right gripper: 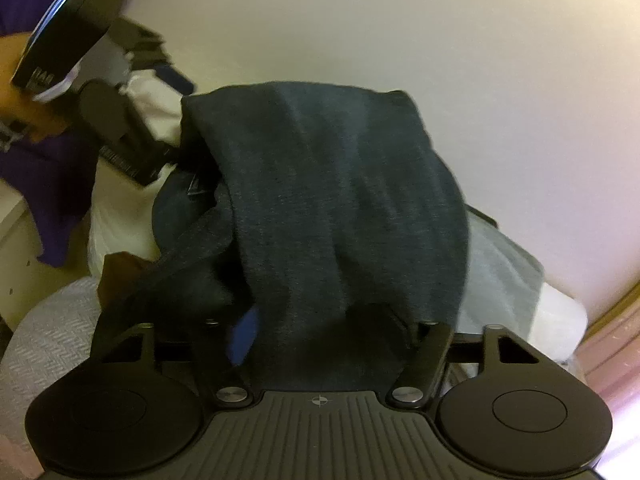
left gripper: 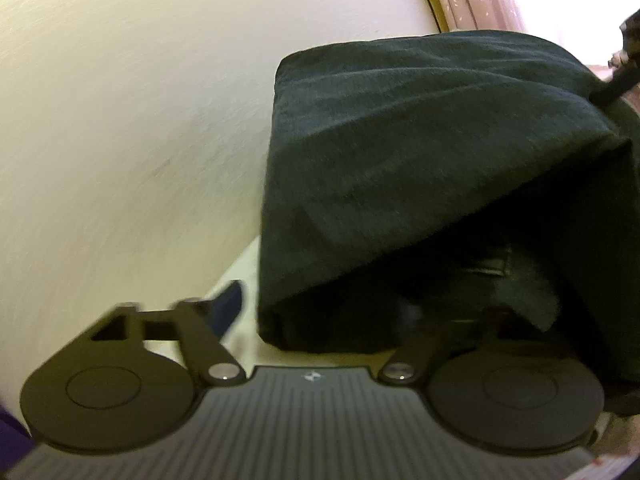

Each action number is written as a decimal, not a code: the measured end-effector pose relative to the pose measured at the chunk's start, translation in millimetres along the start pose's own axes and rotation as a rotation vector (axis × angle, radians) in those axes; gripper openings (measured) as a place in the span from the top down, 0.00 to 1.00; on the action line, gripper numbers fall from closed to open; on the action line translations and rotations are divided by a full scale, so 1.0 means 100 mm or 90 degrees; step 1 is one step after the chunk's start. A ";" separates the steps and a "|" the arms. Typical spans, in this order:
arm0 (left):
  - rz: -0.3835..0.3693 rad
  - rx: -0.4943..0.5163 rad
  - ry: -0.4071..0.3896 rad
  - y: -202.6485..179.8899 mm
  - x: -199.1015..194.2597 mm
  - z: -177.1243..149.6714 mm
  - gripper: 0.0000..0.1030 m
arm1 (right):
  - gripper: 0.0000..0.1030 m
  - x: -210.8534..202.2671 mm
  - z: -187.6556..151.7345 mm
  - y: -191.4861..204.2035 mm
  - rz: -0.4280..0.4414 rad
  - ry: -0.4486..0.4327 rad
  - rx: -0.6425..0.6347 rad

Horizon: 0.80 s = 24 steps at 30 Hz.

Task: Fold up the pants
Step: 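Grasp the dark blue jeans on the pile with both grippers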

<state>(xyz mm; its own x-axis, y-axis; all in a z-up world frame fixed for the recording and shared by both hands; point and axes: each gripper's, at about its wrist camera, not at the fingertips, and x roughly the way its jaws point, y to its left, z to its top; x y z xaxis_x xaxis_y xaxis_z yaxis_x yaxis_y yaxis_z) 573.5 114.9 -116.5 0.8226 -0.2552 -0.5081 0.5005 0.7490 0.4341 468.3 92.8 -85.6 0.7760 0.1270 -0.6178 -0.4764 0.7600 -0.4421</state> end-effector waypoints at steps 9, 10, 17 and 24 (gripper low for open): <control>0.028 0.066 -0.076 0.08 -0.83 0.67 0.94 | 1.00 -0.57 0.04 -0.60 -0.022 -0.057 0.145; 0.029 0.081 -0.093 0.05 -0.97 0.81 0.94 | 1.00 -0.74 0.02 -0.72 -0.036 -0.070 0.169; -0.018 0.205 -0.231 -0.84 -2.34 1.82 0.95 | 1.00 -2.31 -0.66 -1.44 -0.152 -0.150 0.309; -0.179 0.322 -0.309 -2.79 -3.84 2.28 0.95 | 1.00 -4.39 -2.38 -1.51 -0.305 -0.142 0.425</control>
<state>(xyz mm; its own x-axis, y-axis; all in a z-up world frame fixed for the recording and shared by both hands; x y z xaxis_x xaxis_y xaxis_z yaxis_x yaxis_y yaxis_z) 179.5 -135.5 127.6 0.6131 -0.7237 -0.3168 0.6759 0.2730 0.6845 101.5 -230.0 97.4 0.9286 -0.2342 -0.2880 0.2130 0.9716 -0.1031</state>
